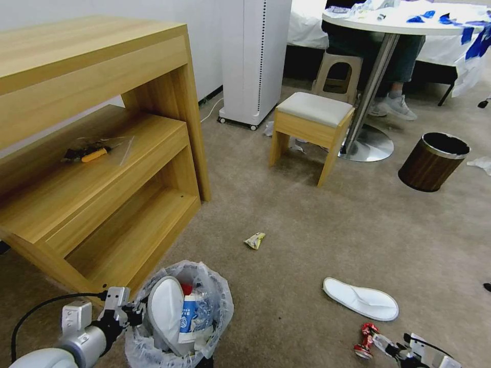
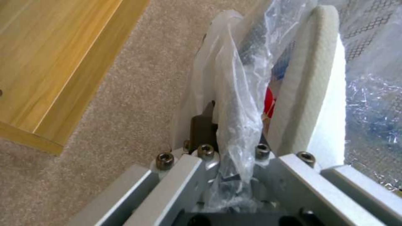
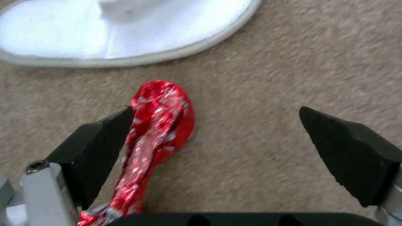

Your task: Pick up the trash bin and place the garbage on the floor into it.

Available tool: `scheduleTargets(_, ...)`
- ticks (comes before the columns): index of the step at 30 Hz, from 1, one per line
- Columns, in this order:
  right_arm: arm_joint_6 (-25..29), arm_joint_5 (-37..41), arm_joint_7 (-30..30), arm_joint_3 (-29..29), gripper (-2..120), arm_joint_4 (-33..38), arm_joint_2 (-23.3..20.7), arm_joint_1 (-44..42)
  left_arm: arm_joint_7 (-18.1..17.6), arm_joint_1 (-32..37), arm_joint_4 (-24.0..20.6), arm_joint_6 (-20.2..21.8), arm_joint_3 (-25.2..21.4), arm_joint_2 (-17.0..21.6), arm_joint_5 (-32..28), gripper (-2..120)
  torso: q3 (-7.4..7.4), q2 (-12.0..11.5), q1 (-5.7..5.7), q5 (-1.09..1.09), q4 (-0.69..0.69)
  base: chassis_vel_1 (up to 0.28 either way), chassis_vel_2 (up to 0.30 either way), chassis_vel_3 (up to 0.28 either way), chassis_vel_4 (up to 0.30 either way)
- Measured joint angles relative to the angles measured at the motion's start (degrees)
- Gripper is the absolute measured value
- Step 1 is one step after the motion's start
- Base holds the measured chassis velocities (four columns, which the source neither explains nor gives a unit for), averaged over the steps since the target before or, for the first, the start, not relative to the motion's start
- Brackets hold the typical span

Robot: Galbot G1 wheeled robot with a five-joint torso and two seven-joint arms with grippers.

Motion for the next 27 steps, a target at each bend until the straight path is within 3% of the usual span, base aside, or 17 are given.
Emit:
scheduleTargets(14,-4.1,-1.4,-0.8,-0.8,100,0.1,-1.6,4.6,-0.1,0.3,-0.7,0.0,-0.1,0.1,-0.2,0,0.0,0.0,0.0,0.01,0.01,0.0,0.0,0.0,0.0)
scheduleTargets(27,-9.8,-3.3,3.4,-3.6,100,-0.6,-2.7,5.2,0.1,1.1,-1.7,0.0,-0.9,-0.1,-0.3,0,0.0,0.0,0.0,0.0,0.0,0.0,0.0,0.0,0.0)
